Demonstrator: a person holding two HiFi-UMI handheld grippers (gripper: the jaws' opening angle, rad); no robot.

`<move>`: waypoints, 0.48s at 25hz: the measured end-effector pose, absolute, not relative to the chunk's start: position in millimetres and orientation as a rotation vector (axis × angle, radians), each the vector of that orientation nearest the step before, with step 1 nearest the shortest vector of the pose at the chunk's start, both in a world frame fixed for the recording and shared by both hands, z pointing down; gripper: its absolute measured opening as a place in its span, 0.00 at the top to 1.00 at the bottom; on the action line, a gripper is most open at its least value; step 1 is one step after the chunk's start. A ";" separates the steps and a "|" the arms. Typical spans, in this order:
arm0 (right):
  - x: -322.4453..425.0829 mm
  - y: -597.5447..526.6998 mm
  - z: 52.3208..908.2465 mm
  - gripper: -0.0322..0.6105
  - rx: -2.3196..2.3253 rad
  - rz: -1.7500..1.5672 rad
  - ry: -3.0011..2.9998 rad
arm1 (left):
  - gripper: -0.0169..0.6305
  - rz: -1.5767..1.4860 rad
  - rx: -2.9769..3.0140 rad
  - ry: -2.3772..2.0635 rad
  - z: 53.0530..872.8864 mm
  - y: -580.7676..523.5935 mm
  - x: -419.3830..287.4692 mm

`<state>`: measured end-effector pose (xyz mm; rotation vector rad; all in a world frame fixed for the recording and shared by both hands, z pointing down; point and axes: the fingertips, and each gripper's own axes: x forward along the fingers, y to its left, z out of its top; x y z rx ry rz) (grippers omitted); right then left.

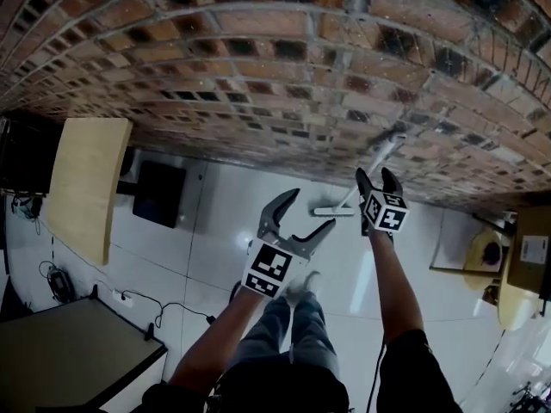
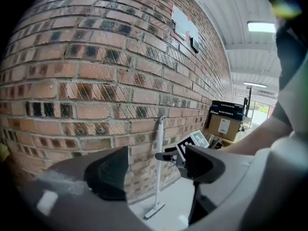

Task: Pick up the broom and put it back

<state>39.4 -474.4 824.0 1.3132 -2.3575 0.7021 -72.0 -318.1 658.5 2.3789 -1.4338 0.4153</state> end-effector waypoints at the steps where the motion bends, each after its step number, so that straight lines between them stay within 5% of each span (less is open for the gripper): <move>1: 38.4 -480.5 828.0 0.46 1.314 0.703 -2.352 | 0.40 0.418 2.372 -1.439 659.8 -315.6 -74.8; 12: 30.8 -512.9 850.0 0.59 1.252 0.664 -2.314 | 0.43 0.431 2.311 -1.472 669.1 -295.4 -99.1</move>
